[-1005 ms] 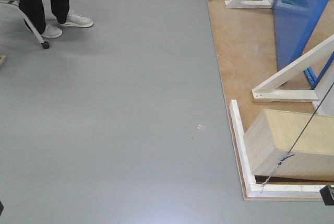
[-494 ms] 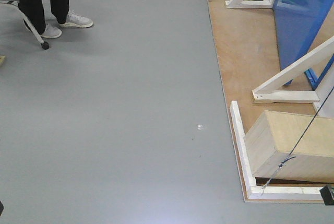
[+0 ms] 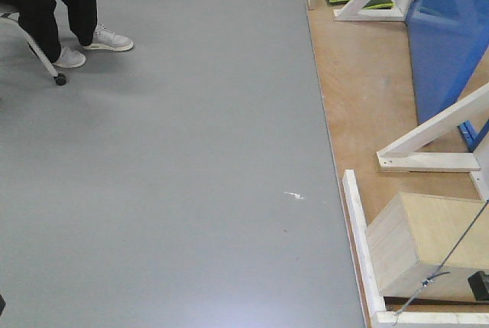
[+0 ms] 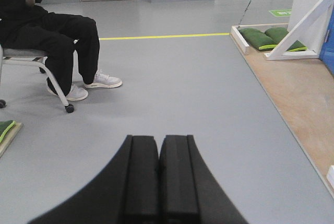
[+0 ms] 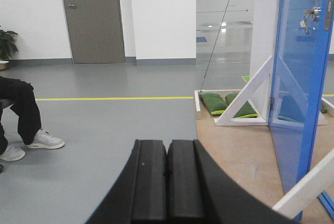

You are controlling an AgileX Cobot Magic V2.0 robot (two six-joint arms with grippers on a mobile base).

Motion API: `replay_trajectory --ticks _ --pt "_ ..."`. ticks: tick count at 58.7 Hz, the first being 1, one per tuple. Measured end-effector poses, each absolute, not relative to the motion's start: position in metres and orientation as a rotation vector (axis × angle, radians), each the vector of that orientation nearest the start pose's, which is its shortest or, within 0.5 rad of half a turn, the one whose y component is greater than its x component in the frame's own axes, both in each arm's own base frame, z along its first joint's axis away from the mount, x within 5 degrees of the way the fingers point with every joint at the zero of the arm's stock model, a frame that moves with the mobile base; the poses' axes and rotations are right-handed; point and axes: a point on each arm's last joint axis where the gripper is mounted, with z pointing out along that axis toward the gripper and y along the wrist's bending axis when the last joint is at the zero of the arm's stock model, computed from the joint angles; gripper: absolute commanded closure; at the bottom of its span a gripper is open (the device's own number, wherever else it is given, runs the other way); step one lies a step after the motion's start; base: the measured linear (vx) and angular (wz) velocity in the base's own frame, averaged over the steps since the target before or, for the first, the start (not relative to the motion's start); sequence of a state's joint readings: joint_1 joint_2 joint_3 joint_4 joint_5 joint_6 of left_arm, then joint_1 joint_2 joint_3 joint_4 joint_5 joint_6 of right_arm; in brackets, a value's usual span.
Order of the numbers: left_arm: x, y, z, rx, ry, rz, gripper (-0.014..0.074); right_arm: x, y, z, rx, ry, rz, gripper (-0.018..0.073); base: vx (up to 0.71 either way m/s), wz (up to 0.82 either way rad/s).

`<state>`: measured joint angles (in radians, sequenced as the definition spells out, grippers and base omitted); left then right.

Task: Move to blue door and open it

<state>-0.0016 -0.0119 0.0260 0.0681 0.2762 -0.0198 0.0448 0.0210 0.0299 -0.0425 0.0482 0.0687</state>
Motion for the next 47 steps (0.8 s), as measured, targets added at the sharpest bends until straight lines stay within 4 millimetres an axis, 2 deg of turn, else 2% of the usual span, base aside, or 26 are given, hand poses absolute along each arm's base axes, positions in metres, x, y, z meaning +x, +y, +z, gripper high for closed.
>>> replay_trajectory --ticks 47 --pt "0.0547 0.0016 0.1801 0.029 1.773 0.048 0.0524 0.0592 0.0025 0.1974 -0.013 1.583 0.054 0.0547 0.37 0.09"
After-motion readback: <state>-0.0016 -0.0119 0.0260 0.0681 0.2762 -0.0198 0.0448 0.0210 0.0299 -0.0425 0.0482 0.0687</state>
